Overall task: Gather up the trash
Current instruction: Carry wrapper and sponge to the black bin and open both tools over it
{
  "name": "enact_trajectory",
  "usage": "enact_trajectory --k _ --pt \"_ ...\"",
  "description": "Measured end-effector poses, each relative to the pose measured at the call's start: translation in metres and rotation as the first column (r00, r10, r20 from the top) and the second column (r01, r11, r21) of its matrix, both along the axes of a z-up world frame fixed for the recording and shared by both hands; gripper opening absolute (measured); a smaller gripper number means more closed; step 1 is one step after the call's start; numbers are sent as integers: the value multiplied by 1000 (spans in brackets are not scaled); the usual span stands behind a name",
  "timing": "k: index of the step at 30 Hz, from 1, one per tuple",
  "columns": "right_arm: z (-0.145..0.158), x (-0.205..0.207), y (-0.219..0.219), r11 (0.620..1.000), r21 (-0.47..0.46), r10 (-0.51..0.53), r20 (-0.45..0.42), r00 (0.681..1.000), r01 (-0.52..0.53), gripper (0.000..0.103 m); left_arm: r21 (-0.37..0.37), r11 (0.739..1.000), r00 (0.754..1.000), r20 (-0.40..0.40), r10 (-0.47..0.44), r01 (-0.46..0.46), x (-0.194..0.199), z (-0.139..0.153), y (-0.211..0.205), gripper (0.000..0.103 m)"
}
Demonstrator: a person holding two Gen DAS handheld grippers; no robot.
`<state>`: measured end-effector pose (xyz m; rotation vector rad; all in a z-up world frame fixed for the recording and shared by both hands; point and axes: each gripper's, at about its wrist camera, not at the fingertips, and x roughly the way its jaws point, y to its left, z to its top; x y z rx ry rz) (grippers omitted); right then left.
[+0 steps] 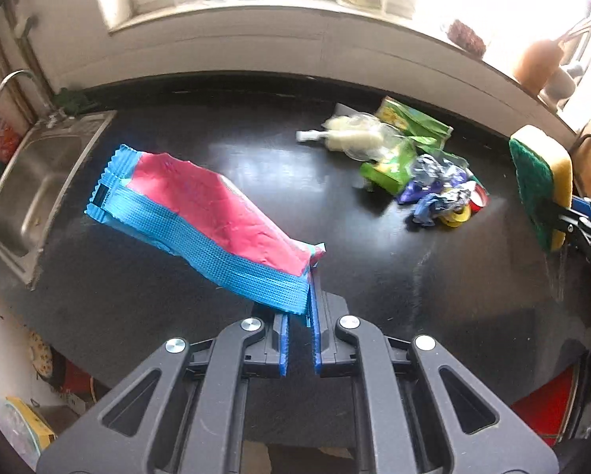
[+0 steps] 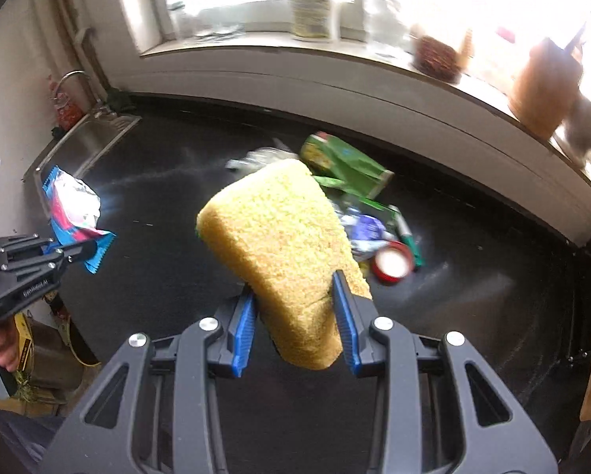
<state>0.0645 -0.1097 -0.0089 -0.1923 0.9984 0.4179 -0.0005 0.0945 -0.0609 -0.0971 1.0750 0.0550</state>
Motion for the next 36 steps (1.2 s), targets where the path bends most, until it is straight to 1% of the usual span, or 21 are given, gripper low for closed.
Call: enact_trajectory --k 5,7,9,12,13,14,16,17,18,20,21,23,24,25,26,28,29,32,34,35,36 --pt "6 -14 80 990 33 135 5 991 -135 37 51 992 993 42 112 -114 -44 8 58 8" --pt "5 -24 124 974 61 218 -8 976 -217 38 67 983 984 56 170 -173 -66 8 84 8" --pt "1 -38 170 951 78 300 -17 954 -298 38 92 965 969 57 241 -245 -96 4 116 8" --pt "-9 -64 241 898 117 432 -49 901 -424 38 114 931 938 47 345 -348 -137 -7 157 8" --pt "-14 -73 264 877 135 472 -66 879 -461 38 107 918 924 40 380 -382 -151 -12 170 8" --pt "-19 -83 285 856 150 509 -85 856 -494 38 102 898 903 28 428 -429 -169 -19 186 8" --pt "-37 -109 340 795 182 604 -141 785 -579 38 96 866 870 11 493 -491 -196 -33 210 8" --pt "-44 -117 356 776 190 629 -159 761 -602 39 88 846 849 -8 528 -525 -212 -43 223 8" --pt "-57 -130 381 749 198 662 -190 725 -632 39 77 831 832 -19 554 -551 -225 -53 234 8" --pt "-82 -149 420 716 211 697 -257 670 -665 39 58 802 801 -44 597 -595 -249 -78 253 8" --pt "-97 -157 438 705 219 707 -290 645 -674 39 44 794 791 -60 608 -607 -257 -90 260 8" --pt "-126 -170 469 694 210 712 -342 613 -689 39 -6 777 774 -96 626 -629 -274 -121 277 8" --pt "-145 -177 486 689 202 712 -369 598 -696 39 -36 772 771 -111 628 -634 -280 -139 286 8" --pt "-163 -183 500 688 199 708 -395 586 -698 39 -42 769 768 -113 631 -638 -282 -149 290 8" --pt "-180 -190 514 689 169 699 -412 584 -705 40 -65 765 766 -119 632 -641 -285 -167 296 8" --pt "-204 -203 536 668 126 705 -423 569 -734 40 -112 754 761 -128 635 -648 -289 -194 306 8" --pt "-212 -209 543 660 112 707 -428 563 -743 40 -130 747 758 -143 637 -652 -291 -212 312 8" --pt "-239 -218 569 634 53 708 -442 551 -772 43 -150 733 747 -196 635 -663 -297 -244 322 9" --pt "-254 -217 577 625 29 704 -454 547 -780 46 -158 729 743 -217 633 -666 -300 -256 326 9" --pt "-258 -219 583 619 17 704 -457 544 -786 50 -164 731 746 -226 626 -663 -303 -260 327 11" --pt "-261 -216 586 613 11 706 -456 541 -790 53 -168 732 748 -232 621 -660 -305 -263 329 24"
